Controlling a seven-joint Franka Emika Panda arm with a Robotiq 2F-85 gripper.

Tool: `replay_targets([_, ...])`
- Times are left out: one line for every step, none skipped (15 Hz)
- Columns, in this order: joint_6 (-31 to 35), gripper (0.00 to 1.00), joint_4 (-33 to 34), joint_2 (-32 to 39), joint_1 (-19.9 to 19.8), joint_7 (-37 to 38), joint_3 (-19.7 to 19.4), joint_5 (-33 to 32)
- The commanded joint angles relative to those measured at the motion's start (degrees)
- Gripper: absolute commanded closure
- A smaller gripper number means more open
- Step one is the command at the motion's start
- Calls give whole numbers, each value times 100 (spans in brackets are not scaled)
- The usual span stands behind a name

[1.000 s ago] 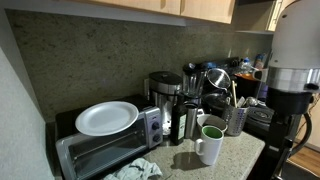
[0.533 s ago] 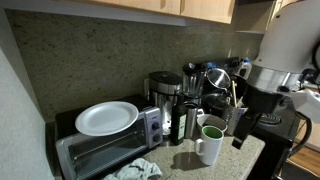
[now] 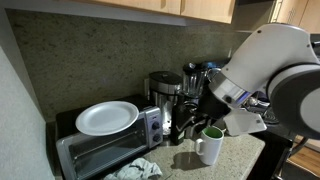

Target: Remove the white plate from the top of the oven and put it inside the oven

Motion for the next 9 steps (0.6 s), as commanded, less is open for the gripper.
replay_targets([1016,0,403,687,-934,1462,856,-747])
replay_targets([1275,0,442,757,-1359,1969,1192,-1140])
replay_targets([1409,0,487,752,-1798,2416,1536,-1486])
replay_targets([1469,0,548,733,-2162,2772,1833,-1731])
replay_targets([1495,0,601,679,-2547,3121,2163,-1958])
replay_targets([1478,0,685,634,-2884,3432,2484,-2134])
replay_targets([1468,0,760,602,-3199,3713,2796,-2294])
replay_targets([1434,0,870,602,-3470,3966,3097,-2414])
replay_targets([1418,0,956,582,-3738,4185,3399,-2532])
